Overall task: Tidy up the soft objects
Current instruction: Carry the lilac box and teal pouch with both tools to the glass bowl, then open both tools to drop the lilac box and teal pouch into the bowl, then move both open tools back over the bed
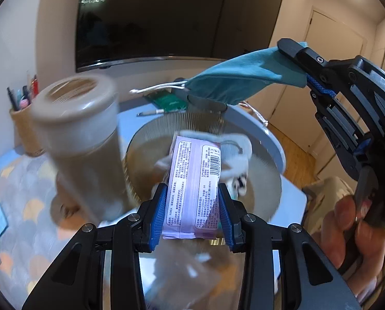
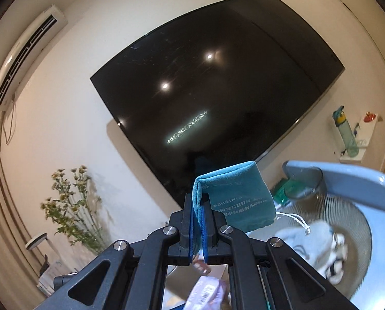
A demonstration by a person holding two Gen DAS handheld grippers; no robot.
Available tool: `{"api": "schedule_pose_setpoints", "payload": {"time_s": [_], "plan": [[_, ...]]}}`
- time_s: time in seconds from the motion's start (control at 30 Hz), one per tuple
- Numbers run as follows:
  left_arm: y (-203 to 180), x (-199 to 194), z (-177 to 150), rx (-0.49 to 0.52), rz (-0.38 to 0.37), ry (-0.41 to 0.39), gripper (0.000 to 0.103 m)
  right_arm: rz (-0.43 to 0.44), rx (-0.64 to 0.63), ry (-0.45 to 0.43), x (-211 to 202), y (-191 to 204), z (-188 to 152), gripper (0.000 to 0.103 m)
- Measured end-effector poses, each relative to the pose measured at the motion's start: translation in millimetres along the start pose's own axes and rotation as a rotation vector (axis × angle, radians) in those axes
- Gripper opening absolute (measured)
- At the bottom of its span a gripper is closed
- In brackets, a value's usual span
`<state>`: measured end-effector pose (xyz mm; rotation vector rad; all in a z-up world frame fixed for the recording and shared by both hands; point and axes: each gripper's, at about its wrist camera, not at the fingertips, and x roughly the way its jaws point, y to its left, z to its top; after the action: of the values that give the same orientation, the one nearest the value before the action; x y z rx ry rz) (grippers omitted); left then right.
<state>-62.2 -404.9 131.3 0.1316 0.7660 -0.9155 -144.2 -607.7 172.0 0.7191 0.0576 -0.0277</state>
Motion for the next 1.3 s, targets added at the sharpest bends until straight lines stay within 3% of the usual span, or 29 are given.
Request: {"api": "schedule_pose_setpoints", "payload": {"time_s": [0.03, 0.1, 0.17, 0.2, 0.23, 0.3, 0.47, 0.63, 0.9, 1.3], "plan": [[-1.6, 8.3, 4.9, -0.01, 0.002, -0.004, 0.037, -0.004, -0.009, 0.002, 4.1, -0.3, 1.5, 0.005], [-3.8, 22.3, 9.9, -0.016, 0.011, 0.014, 0.049, -0.02, -0.022, 0.035, 17.9, -4.3, 4.3, 0.005], [-7.4, 35.8, 10.6, -0.005, 0.043, 0.054, 0.076, -0.071, -0.004, 0.114, 33.4, -16.7, -0.4, 0.009], [-8.8, 39.0, 9.4, 0.0, 0.064, 0.059, 0.082, -0.109, 0.006, 0.143, 37.4, -23.5, -4.5, 0.026], [-10.0, 38.8, 6.8, 0.007, 0.08, 0.049, 0.084, -0.154, 0.024, 0.174, 39.9, -31.8, -9.6, 0.063], [-12.8, 36.2, 2.6, 0.015, 0.076, 0.036, 0.086, -0.235, 0.078, 0.21, 37.4, -49.5, -19.1, 0.099], [-20.2, 29.9, -5.3, 0.011, 0.059, 0.05, 0.088, -0.331, 0.127, 0.206, 10.5, -70.1, -30.2, 0.099], [-15.2, 17.4, -11.4, 0.023, 0.045, 0.063, 0.088, -0.33, 0.127, 0.185, -8.2, -63.9, -30.4, 0.1], [5.6, -13.1, -17.6, 0.027, 0.059, 0.056, 0.088, -0.314, 0.039, 0.167, -15.9, -8.6, -36.5, 0.1], [103.2, -59.9, -35.1, -0.096, 0.171, 0.047, 0.088, -0.262, -0.059, 0.271, 11.2, 71.6, -97.3, 0.1]]}}
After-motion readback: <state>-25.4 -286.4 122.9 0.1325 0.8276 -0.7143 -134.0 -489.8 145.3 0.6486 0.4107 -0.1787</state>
